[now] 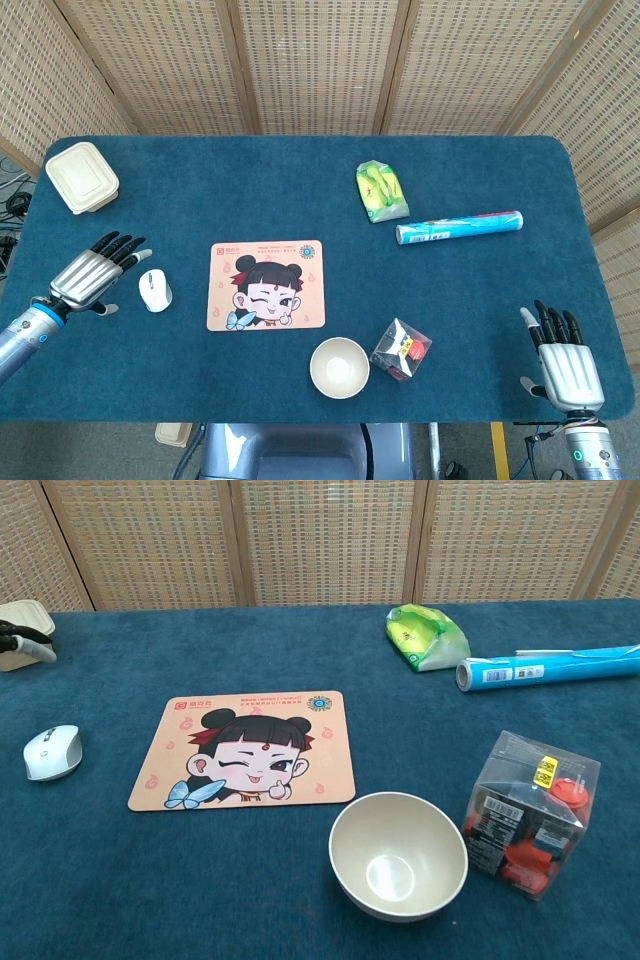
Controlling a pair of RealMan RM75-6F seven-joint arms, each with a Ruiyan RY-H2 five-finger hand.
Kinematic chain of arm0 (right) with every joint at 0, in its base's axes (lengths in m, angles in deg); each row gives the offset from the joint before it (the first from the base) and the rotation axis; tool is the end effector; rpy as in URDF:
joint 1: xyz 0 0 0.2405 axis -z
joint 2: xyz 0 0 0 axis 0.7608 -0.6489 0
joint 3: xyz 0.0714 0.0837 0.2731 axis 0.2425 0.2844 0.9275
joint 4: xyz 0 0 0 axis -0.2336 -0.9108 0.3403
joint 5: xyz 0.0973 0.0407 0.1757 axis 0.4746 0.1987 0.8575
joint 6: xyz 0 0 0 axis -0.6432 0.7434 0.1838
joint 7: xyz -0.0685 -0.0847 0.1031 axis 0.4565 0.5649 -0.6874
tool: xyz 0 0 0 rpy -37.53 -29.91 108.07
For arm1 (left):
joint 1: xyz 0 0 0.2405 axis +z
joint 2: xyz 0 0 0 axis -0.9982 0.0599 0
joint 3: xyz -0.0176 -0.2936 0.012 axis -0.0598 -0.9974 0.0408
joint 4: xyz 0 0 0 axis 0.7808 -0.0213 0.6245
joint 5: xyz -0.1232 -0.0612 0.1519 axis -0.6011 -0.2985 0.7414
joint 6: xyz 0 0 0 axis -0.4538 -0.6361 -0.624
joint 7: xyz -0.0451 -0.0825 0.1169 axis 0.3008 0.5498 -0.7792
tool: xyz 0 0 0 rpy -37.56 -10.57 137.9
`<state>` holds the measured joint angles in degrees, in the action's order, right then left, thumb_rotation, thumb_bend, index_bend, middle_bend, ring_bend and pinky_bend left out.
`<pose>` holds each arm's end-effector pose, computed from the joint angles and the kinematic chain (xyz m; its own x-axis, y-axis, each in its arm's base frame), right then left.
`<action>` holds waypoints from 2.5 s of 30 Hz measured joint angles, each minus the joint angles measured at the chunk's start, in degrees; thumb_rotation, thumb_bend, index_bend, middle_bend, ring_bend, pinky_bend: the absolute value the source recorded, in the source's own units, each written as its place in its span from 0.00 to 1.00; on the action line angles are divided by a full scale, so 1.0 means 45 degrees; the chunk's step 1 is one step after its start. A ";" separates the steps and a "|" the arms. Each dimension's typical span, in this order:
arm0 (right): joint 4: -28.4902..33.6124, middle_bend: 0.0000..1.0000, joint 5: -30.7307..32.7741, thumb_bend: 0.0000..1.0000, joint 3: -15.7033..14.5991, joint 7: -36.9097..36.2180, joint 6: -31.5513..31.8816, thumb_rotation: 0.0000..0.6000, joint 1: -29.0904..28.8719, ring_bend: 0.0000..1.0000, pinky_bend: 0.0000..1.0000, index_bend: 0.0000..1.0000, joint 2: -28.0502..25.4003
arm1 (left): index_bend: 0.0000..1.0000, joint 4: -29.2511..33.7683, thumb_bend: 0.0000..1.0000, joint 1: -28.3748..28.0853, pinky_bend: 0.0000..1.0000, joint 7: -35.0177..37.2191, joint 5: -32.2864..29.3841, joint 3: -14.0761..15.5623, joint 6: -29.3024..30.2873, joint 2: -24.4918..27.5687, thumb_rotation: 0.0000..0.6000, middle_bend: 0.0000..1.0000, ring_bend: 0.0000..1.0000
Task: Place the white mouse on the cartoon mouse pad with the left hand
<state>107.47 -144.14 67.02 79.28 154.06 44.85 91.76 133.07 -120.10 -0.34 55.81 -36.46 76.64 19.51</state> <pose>-0.3516 -0.1810 0.1295 0.5639 -0.1517 0.8118 -0.8196 0.0176 0.5727 -0.3383 0.3552 0.1338 0.7676 0.2464 0.5917 0.6280 -0.4736 -0.6175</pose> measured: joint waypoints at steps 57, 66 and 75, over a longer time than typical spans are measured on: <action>-0.0329 0.00 0.0464 0.10 0.0057 0.0158 -0.0092 1.00 -0.0075 0.00 0.00 0.00 0.0202 | 0.23 -0.2079 0.14 -0.1723 0.00 -0.0613 -0.0918 0.1148 -0.2119 -0.2301 1.00 0.00 0.00; -0.0338 0.00 0.0496 0.10 0.0057 0.0156 -0.0107 1.00 -0.0082 0.00 0.00 0.00 0.0199 | 0.25 -0.2100 0.16 -0.1824 0.00 -0.0681 -0.0971 0.1200 -0.2156 -0.2455 1.00 0.00 0.00; -0.0350 0.00 0.0466 0.10 0.0048 0.0170 -0.0077 1.00 -0.0085 0.00 0.00 0.00 0.0218 | 0.32 -0.2099 0.19 -0.1844 0.00 -0.0737 -0.1087 0.1264 -0.2208 -0.2508 1.00 0.00 0.00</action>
<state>105.89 -142.04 67.23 80.05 153.71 44.47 92.75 123.62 -128.40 -3.66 50.92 -30.77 66.71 8.22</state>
